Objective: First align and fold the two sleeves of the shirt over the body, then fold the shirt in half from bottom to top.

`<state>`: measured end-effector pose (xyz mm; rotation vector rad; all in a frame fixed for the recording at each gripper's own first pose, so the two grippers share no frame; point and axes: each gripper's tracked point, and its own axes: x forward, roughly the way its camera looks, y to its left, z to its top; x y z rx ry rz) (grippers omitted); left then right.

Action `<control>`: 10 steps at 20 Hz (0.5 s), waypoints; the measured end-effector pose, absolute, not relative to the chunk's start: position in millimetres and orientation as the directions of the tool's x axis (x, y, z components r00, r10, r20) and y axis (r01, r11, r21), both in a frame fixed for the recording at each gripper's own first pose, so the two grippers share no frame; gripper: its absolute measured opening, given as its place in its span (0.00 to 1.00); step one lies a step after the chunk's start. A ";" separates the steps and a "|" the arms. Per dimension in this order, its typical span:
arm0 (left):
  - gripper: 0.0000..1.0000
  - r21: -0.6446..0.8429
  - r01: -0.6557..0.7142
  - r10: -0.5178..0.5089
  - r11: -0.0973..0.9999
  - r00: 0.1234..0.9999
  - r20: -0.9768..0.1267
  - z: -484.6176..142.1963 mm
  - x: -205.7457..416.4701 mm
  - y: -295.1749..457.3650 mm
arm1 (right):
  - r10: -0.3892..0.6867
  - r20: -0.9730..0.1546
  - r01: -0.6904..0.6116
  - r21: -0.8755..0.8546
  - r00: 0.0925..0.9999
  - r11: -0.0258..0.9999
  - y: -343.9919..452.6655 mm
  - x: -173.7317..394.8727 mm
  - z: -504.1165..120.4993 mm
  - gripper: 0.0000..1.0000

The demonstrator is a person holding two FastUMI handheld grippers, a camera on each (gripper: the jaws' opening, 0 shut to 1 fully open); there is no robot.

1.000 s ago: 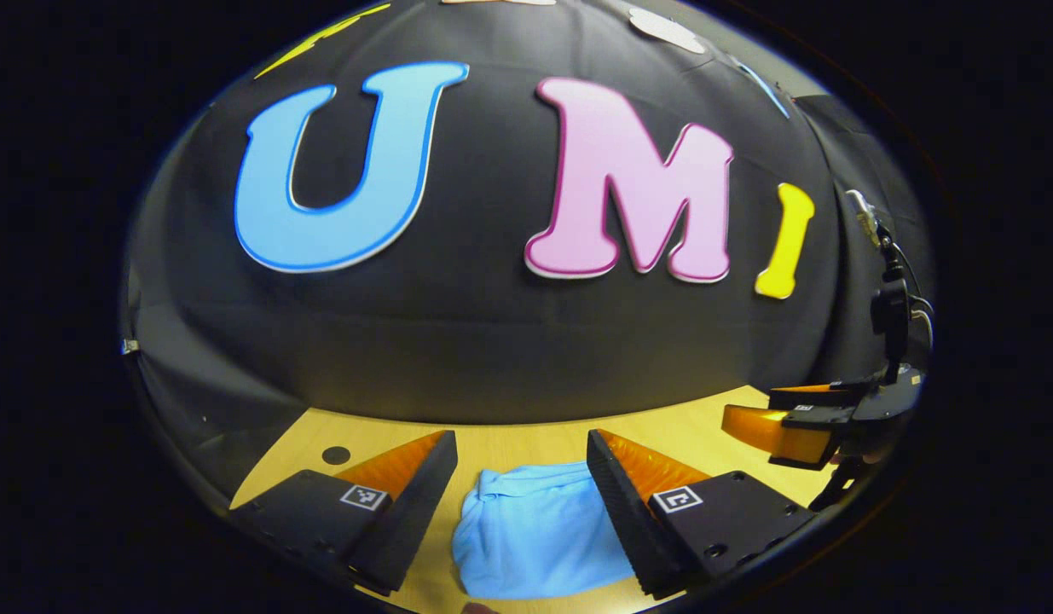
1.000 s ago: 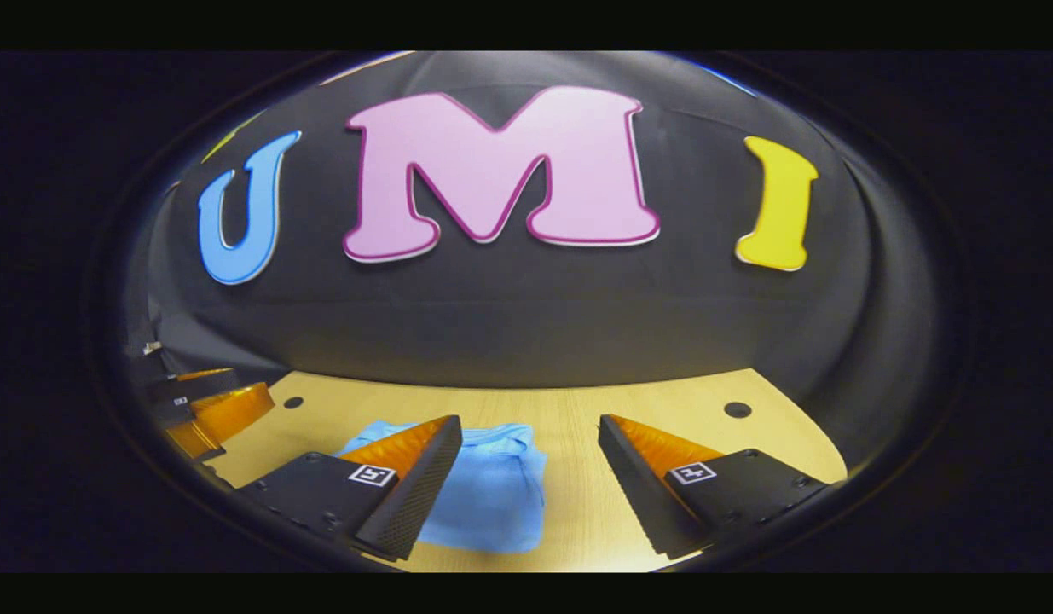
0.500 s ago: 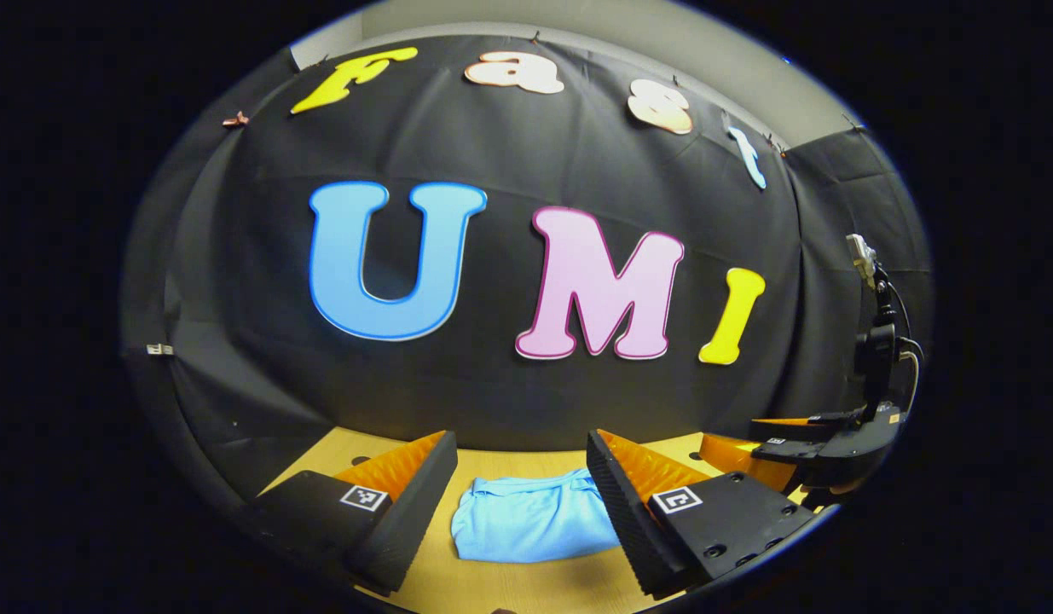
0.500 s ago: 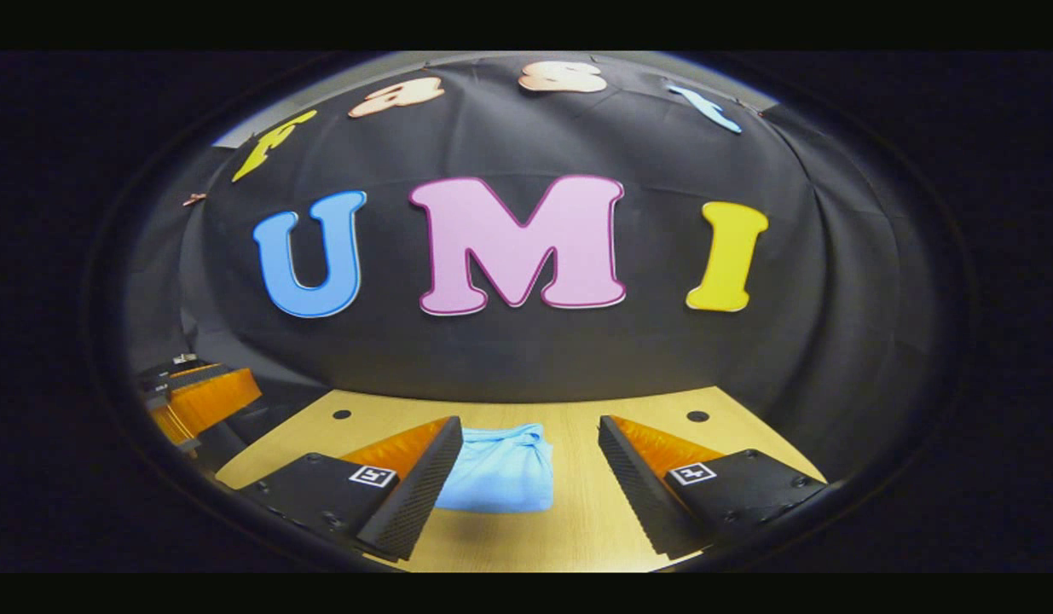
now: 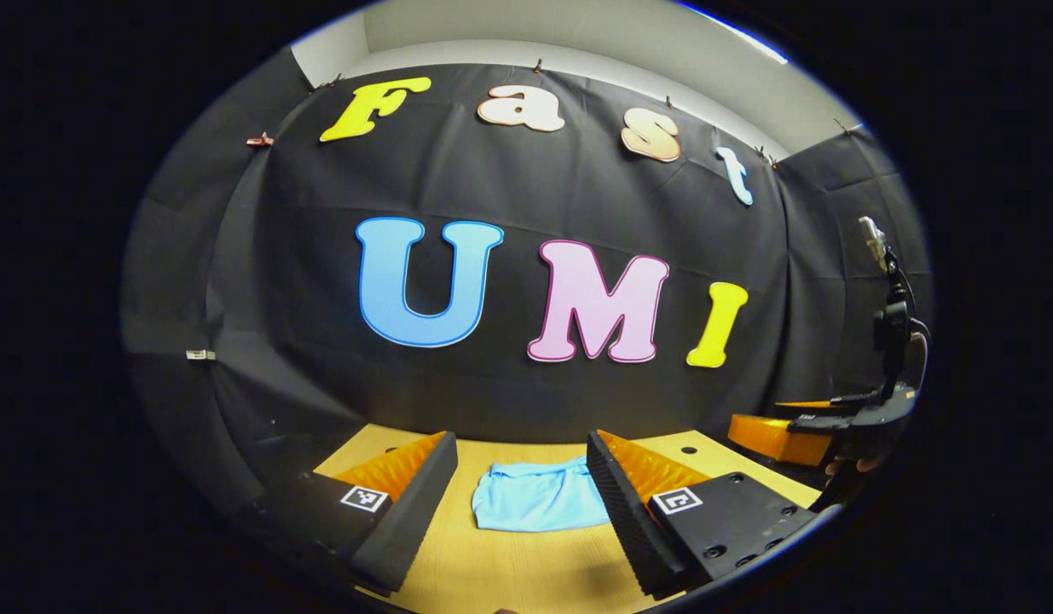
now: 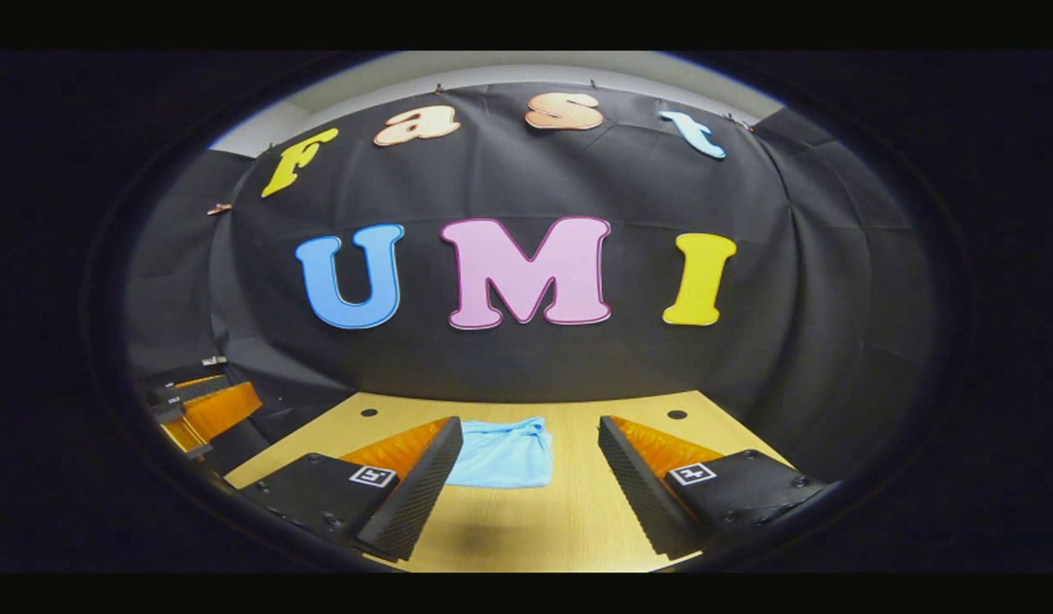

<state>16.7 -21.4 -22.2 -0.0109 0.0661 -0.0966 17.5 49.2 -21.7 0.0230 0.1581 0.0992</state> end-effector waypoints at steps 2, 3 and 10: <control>0.97 -0.029 0.092 -0.094 0.995 0.993 -0.072 -30.7 -2.3 -20.3 | 0.102 -0.155 -0.096 0.046 0.983 0.994 47.6 -3.9 -22.9 0.99; 0.97 -0.034 0.092 -0.094 0.995 0.993 -0.070 -33.4 -12.2 -20.9 | 0.100 -0.151 -0.093 0.048 0.983 0.994 45.1 -13.1 -23.5 0.99; 0.97 -0.031 0.107 -0.109 0.994 0.991 -0.072 -39.3 -52.9 -28.3 | 0.099 -0.127 -0.096 0.027 0.987 0.995 38.1 -51.0 -21.5 0.99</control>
